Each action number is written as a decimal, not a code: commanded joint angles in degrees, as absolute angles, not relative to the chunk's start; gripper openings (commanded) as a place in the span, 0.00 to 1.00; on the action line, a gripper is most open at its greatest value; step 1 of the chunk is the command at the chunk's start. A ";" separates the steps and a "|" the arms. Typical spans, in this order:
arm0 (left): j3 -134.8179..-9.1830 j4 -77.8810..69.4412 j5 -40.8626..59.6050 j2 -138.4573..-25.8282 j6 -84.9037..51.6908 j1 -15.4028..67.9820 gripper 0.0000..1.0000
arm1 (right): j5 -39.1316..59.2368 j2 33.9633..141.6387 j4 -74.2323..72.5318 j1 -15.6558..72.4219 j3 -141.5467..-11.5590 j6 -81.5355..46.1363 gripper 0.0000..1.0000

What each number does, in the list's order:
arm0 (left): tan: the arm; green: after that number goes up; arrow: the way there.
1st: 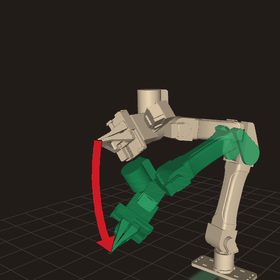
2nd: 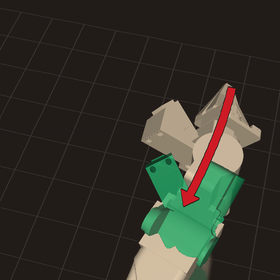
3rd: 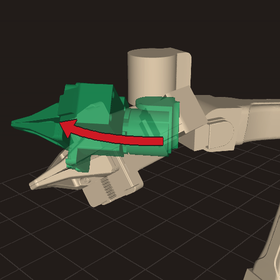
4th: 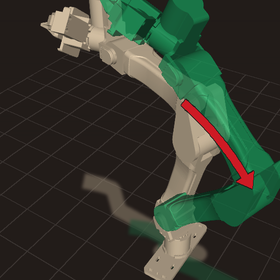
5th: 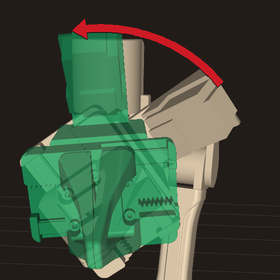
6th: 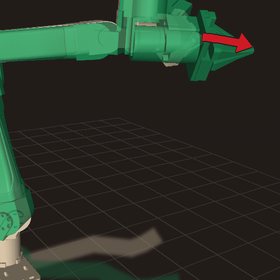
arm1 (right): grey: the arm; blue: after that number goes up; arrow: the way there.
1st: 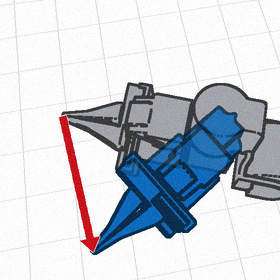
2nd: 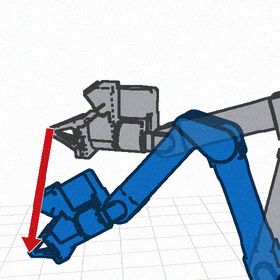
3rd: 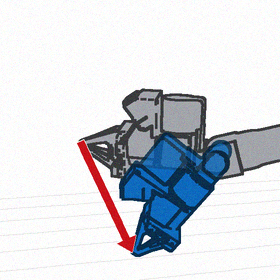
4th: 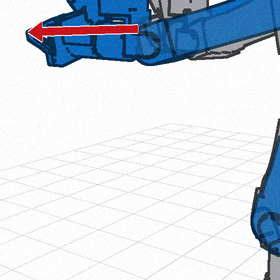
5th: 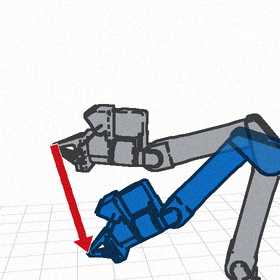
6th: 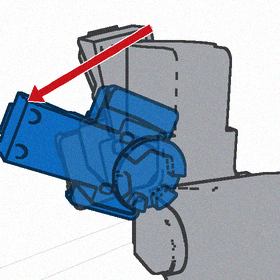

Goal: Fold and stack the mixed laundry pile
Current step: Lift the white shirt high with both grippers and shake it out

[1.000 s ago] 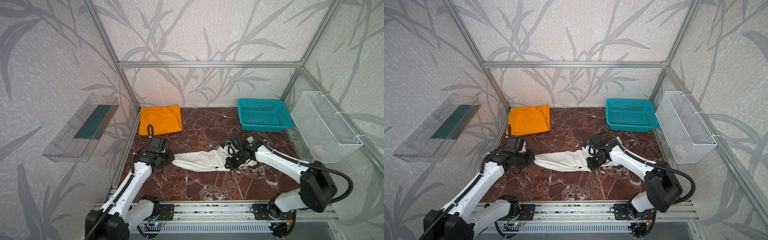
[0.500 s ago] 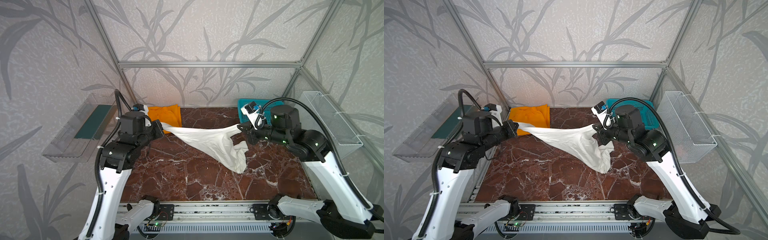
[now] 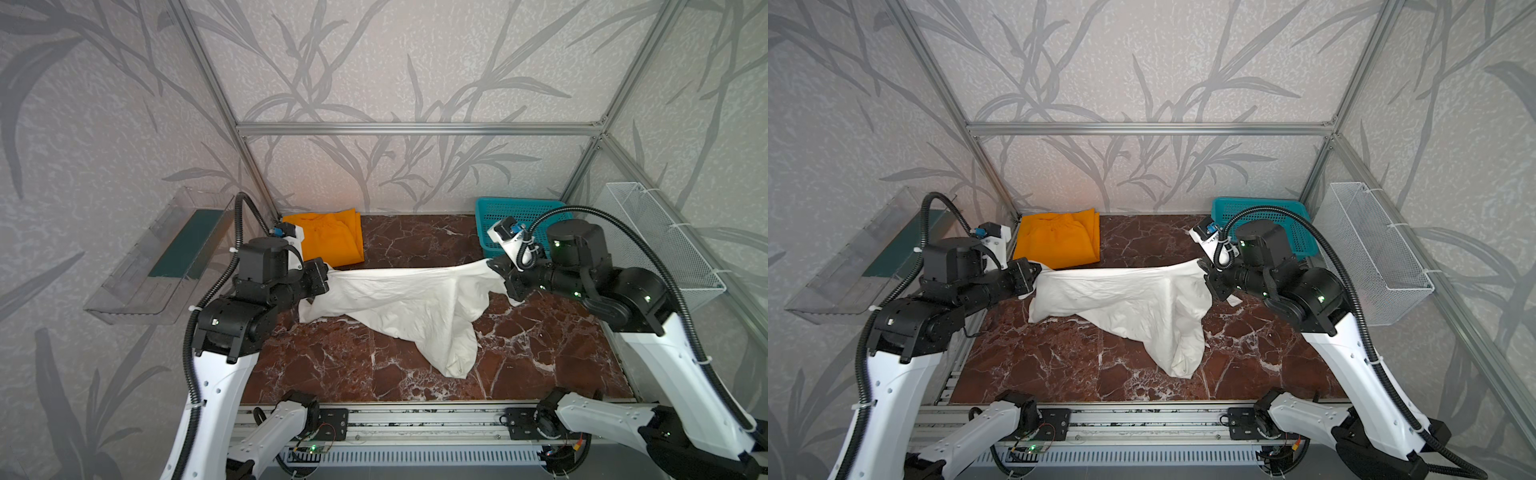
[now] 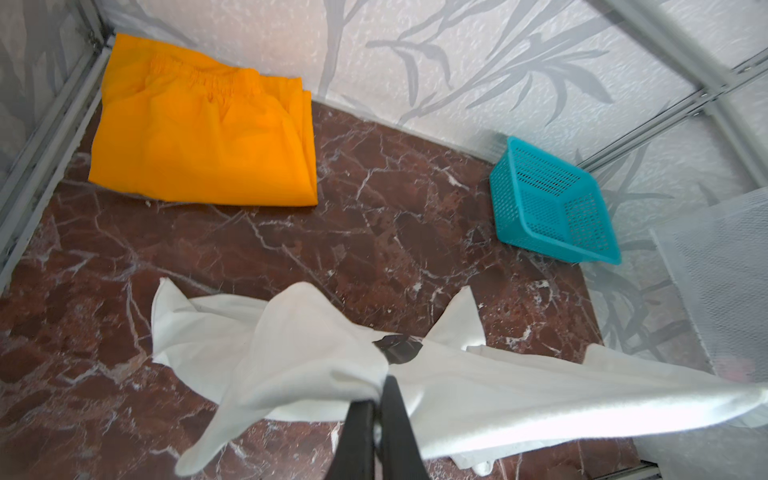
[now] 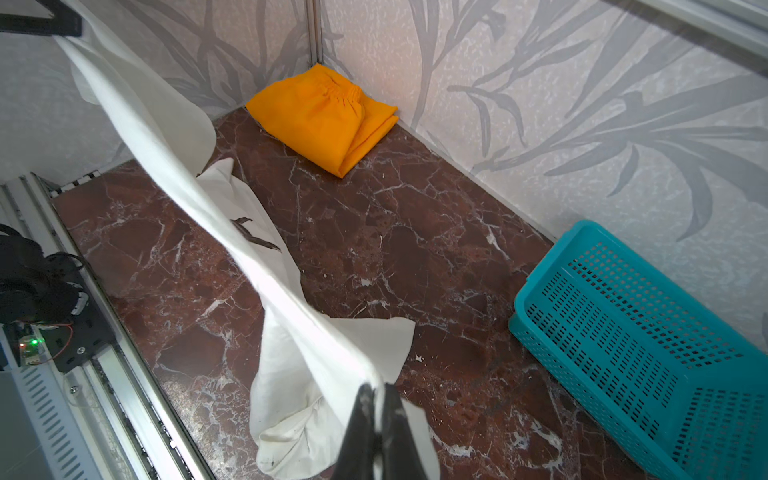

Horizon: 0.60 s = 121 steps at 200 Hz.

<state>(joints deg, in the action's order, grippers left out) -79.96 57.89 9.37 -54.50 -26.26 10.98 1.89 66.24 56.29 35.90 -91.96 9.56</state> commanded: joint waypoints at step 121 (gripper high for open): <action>-126.29 51.19 -10.01 -85.66 -11.47 9.75 0.00 | -7.69 103.47 58.77 31.61 -152.74 27.20 0.00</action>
